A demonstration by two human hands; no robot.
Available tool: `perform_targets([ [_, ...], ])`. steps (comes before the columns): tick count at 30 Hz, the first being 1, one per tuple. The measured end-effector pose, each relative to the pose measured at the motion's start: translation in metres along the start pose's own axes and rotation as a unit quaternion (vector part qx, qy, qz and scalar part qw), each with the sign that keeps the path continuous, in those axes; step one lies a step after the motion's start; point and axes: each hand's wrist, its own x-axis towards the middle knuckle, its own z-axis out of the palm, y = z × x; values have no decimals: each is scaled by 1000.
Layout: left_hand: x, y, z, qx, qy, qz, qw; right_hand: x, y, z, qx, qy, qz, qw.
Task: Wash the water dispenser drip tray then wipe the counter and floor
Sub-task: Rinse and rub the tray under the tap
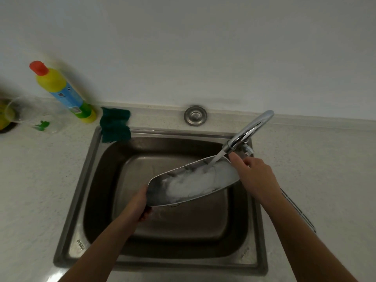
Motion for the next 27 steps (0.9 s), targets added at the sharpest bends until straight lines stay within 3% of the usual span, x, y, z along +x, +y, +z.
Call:
perform_targets([
  [3,-11,24,-13,3,54,63,997,3,16,7,21,-29,43,998],
  [6,-29,55,-34,8,33,152,988,10,35,25,23,-96,119,988],
  [9,-46,75,-47,62,29,279,958,8,44,52,171,-156,272,934],
  [14,-59,85,-49,146,79,391,905,8,32,80,363,-193,353,840],
  [19,-62,74,-49,130,73,429,891,14,17,79,390,-185,363,826],
  [21,-58,65,-49,108,81,417,899,15,15,70,388,-174,329,843],
  [23,-46,55,-50,93,94,385,914,15,11,57,337,-151,256,893],
  [25,-30,46,-48,74,85,324,939,11,6,43,272,-118,183,937],
  [27,-15,39,-42,63,67,247,965,5,1,29,247,-81,148,954],
])
